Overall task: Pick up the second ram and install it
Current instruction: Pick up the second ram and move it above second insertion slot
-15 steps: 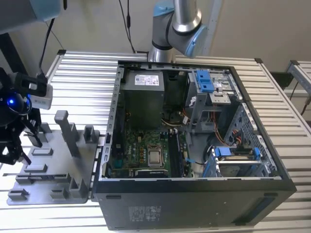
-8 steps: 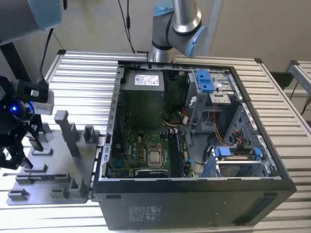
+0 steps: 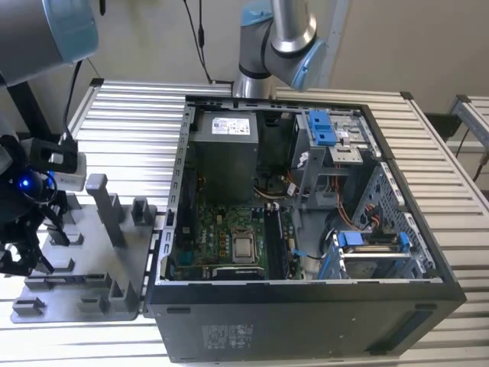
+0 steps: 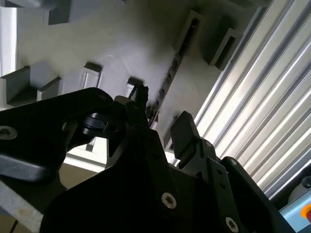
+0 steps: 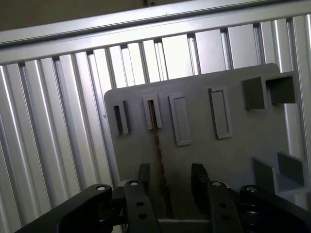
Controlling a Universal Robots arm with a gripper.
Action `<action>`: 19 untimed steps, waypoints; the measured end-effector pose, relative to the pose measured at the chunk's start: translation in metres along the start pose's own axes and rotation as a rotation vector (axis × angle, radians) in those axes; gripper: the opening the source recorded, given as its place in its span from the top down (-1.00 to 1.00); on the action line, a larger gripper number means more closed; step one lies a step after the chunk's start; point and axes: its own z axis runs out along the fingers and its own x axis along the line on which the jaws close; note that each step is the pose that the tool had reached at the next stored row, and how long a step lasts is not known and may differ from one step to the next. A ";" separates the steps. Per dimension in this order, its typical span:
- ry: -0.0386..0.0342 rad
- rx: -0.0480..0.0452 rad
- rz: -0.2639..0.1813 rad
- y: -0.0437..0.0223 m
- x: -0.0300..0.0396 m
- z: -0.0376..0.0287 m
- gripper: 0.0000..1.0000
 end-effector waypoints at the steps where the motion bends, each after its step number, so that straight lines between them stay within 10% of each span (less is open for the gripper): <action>1: -0.0001 0.0000 0.000 0.0000 0.0000 0.0002 0.04; 10: -0.0040 0.0217 -0.034 0.0027 0.0008 0.0086 0.04; 19: -0.0034 0.0208 -0.057 0.0035 0.0015 0.0211 0.04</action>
